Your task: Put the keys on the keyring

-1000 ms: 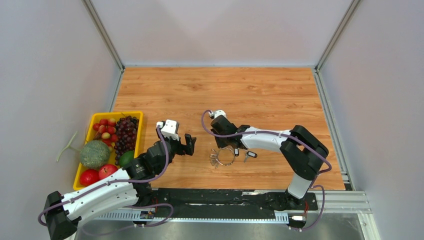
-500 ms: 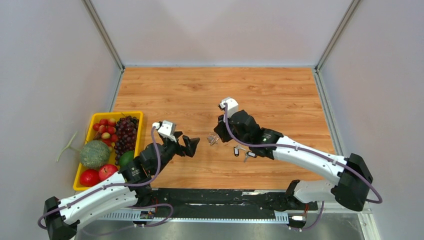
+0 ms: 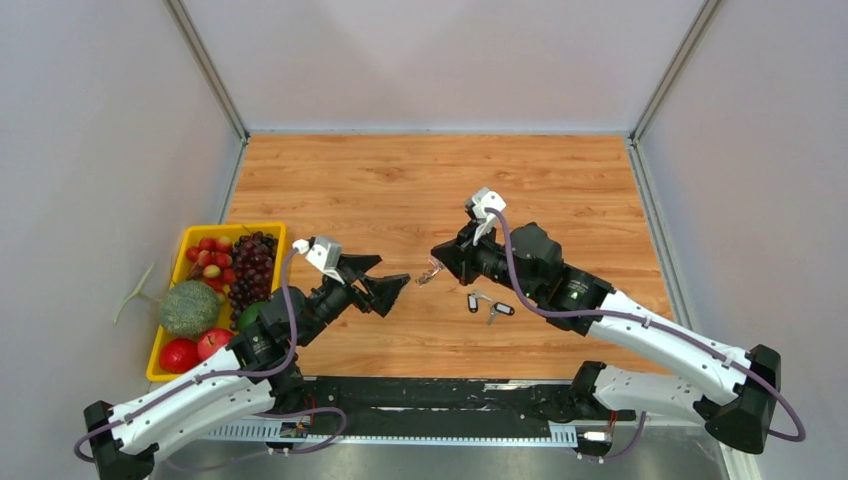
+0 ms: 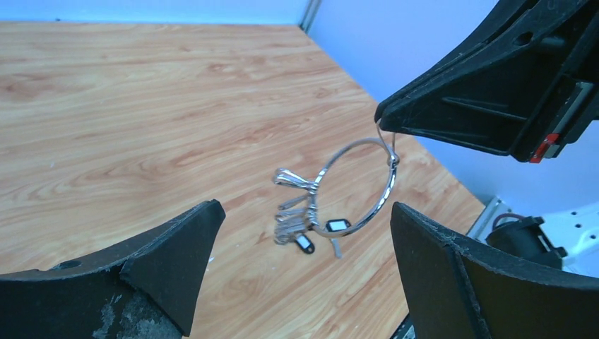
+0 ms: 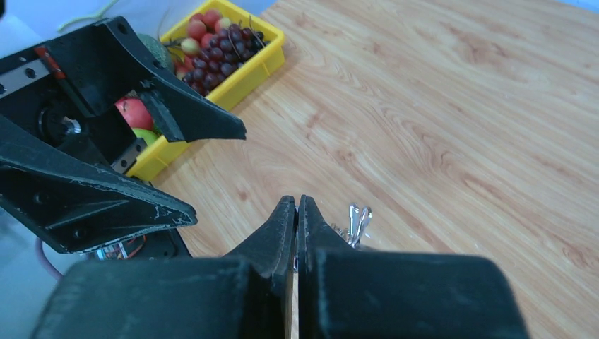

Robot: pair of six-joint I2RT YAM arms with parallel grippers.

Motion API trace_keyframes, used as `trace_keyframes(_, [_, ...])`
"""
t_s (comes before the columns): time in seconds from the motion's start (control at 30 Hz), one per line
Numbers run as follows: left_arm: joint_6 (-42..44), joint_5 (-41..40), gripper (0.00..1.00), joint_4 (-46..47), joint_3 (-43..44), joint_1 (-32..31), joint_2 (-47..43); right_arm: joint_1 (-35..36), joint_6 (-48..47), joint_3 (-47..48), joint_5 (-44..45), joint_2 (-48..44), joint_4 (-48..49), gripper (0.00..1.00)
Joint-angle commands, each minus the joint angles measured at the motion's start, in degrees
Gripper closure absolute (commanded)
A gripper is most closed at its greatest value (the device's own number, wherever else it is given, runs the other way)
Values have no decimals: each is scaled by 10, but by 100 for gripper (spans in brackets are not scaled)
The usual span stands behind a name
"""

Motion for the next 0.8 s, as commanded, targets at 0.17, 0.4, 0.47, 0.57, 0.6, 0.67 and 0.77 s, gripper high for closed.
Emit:
trace_keyframes(0.17, [-21, 19, 0, 83, 54, -1, 61, 50, -16, 22, 51, -15, 100, 100])
trace_keyframes(0.4, [-8, 89, 0, 173, 39, -1, 69, 55, -37, 34, 6, -25, 120, 100])
trace_keyframes(0.47, [-3, 117, 0, 198, 27, -1, 62, 55, -38, 39, -19, -34, 120, 100])
trace_keyframes(0.57, [-1, 158, 0, 217, 15, -1, 43, 56, -39, 44, -42, -44, 120, 100])
trace_keyframes(0.6, [0, 167, 0, 228, 10, -1, 35, 55, -39, 45, -49, -47, 120, 100])
trace_keyframes(0.67, [1, 197, 0, 241, 6, -1, 29, 55, -32, 50, -65, -51, 120, 100])
trace_keyframes(0.77, [3, 240, 0, 250, 8, -1, 28, 55, -19, 63, -99, -54, 120, 100])
